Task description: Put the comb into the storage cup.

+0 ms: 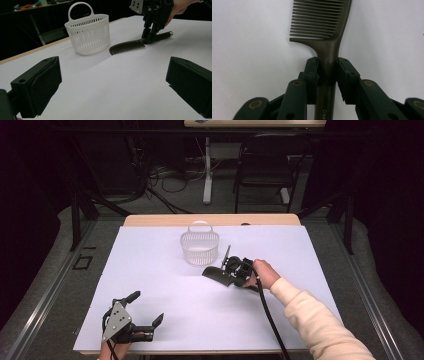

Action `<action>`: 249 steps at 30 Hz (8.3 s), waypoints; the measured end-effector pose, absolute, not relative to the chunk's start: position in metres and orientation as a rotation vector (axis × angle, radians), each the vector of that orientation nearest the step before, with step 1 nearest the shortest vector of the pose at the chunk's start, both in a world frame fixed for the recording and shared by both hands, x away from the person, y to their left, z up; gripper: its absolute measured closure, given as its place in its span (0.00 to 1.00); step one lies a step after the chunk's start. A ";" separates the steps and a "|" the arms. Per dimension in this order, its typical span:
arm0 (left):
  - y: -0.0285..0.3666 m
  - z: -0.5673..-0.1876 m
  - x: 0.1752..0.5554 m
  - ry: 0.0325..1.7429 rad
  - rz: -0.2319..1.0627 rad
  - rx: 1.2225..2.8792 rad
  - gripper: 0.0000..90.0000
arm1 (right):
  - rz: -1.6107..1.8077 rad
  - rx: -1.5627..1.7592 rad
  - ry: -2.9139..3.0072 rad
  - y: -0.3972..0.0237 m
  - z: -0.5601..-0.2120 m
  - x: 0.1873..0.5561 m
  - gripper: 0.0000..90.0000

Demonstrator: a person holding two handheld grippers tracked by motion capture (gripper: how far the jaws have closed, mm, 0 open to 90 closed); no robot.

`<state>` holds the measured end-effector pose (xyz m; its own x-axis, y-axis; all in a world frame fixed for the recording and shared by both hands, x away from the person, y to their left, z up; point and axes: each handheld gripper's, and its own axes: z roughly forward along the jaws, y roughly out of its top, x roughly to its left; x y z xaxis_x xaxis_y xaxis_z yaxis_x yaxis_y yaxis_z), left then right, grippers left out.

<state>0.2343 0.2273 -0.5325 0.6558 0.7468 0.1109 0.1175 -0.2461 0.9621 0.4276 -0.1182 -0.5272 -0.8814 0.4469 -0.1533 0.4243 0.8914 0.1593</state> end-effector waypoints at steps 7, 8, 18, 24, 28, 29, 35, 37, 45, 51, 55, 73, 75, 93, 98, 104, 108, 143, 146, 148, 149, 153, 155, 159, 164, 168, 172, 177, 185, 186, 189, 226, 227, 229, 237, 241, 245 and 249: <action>0.227 -0.532 0.234 0.701 0.694 1.744 0.00 | 0.182 0.697 2.866 -0.120 -0.527 0.428 0.80; 0.228 -0.532 0.234 0.701 0.694 1.744 0.00 | 0.206 0.685 2.862 -0.121 -0.527 0.428 0.80; 0.227 -0.532 0.233 0.700 0.695 1.744 0.00 | 0.236 0.713 2.866 -0.128 -0.517 0.424 0.81; 0.227 -0.532 0.233 0.699 0.696 1.743 0.00 | 0.293 0.721 2.856 -0.133 -0.511 0.420 0.81; 0.228 -0.532 0.234 0.707 0.691 1.744 0.00 | 0.338 0.729 2.849 -0.136 -0.506 0.417 0.81; 0.228 -0.532 0.234 0.706 0.692 1.743 0.00 | 0.347 0.727 2.848 -0.137 -0.505 0.416 0.81; 0.227 -0.532 0.233 0.704 0.696 1.740 0.00 | 0.423 0.745 2.833 -0.144 -0.499 0.412 0.81; 0.228 -0.532 0.233 0.711 0.695 1.735 0.00 | 0.452 0.748 2.829 -0.146 -0.496 0.409 0.81; 0.228 -0.532 0.234 0.712 0.693 1.739 0.00 | 0.532 0.754 2.802 -0.152 -0.492 0.404 0.81; 0.228 -0.532 0.234 0.715 0.691 1.734 0.00 | 0.571 0.759 2.789 -0.156 -0.490 0.400 0.81; 0.228 -0.532 0.234 0.717 0.694 1.731 0.00 | 0.633 0.765 2.766 -0.160 -0.487 0.399 0.81; 0.229 -0.533 0.235 0.717 0.693 1.730 0.00 | 0.765 0.773 2.706 -0.169 -0.483 0.391 0.81; 0.229 -0.532 0.235 0.717 0.693 1.730 0.00 | 0.773 0.770 2.698 -0.170 -0.483 0.391 0.81; 0.229 -0.532 0.235 0.717 0.693 1.729 0.00 | 0.871 0.785 2.638 -0.178 -0.486 0.387 0.81; 0.229 -0.532 0.235 0.718 0.693 1.727 0.00 | 0.906 0.797 2.606 -0.180 -0.485 0.385 0.81; 0.230 -0.532 0.235 0.718 0.694 1.726 0.00 | 0.933 0.796 2.583 -0.182 -0.484 0.382 0.81; 0.231 -0.532 0.235 0.716 0.697 1.729 0.00 | 0.955 0.801 2.562 -0.182 -0.483 0.382 0.81; 0.231 -0.533 0.234 0.722 0.695 1.730 0.00 | 1.073 0.796 2.434 -0.185 -0.472 0.384 0.81; 0.230 -0.533 0.234 0.721 0.695 1.730 0.00 | 1.078 0.796 2.428 -0.184 -0.471 0.385 0.81; 0.230 -0.533 0.234 0.719 0.695 1.732 0.00 | 1.077 0.794 2.424 -0.183 -0.471 0.385 0.81; 0.230 -0.533 0.234 0.720 0.694 1.730 0.00 | 1.079 0.796 2.423 -0.183 -0.471 0.386 0.81; 0.230 -0.533 0.234 0.720 0.694 1.728 0.00 | 1.072 0.798 2.422 -0.182 -0.470 0.387 0.81; 0.230 -0.532 0.234 0.717 0.695 1.730 0.00 | 1.068 0.797 2.420 -0.182 -0.470 0.388 0.81; 0.230 -0.533 0.234 0.718 0.695 1.732 0.00 | 1.060 0.792 2.414 -0.181 -0.468 0.391 0.81; 0.231 -0.533 0.234 0.721 0.693 1.729 0.00 | 1.063 0.784 2.407 -0.179 -0.461 0.394 0.81; 0.231 -0.533 0.234 0.719 0.692 1.729 0.00 | 1.065 0.778 2.398 -0.177 -0.458 0.397 0.81; 0.231 -0.533 0.234 0.721 0.694 1.729 0.00 | 1.069 0.779 2.392 -0.176 -0.456 0.399 0.81; 0.230 -0.533 0.234 0.721 0.692 1.729 0.00 | 1.071 0.780 2.386 -0.175 -0.455 0.402 0.81; 0.231 -0.533 0.235 0.720 0.692 1.736 0.00 | 1.062 0.779 2.380 -0.175 -0.451 0.407 0.81; 0.230 -0.533 0.235 0.721 0.692 1.735 0.00 | 1.060 0.776 2.380 -0.175 -0.451 0.408 0.81; 0.230 -0.533 0.235 0.721 0.692 1.736 0.00 | 1.058 0.781 2.376 -0.174 -0.449 0.409 0.81; 0.229 -0.534 0.236 0.722 0.677 1.732 0.00 | 1.032 0.752 2.348 -0.154 -0.431 0.428 0.81; 0.229 -0.534 0.236 0.722 0.677 1.731 0.00 | 1.031 0.752 2.347 -0.154 -0.430 0.429 0.81; 0.229 -0.534 0.236 0.724 0.674 1.728 0.00 | 1.027 0.746 2.345 -0.153 -0.429 0.429 0.81; 0.229 -0.533 0.236 0.723 0.676 1.724 0.01 | 1.035 0.736 2.327 -0.152 -0.421 0.429 0.81; 0.229 -0.533 0.236 0.719 0.673 1.719 0.00 | 1.023 0.728 2.330 -0.150 -0.419 0.430 0.81; 0.229 -0.533 0.236 0.717 0.670 1.722 0.00 | 1.018 0.723 2.332 -0.149 -0.419 0.433 0.81; 0.229 -0.533 0.236 0.717 0.670 1.719 0.00 | 1.022 0.724 2.329 -0.147 -0.420 0.435 0.81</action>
<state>0.2357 0.2290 -0.5330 0.6565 0.7502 0.0785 0.1285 -0.2137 0.9684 0.4354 -0.1470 -0.4196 -0.7380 0.6376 -0.2212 0.2690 0.5785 0.7701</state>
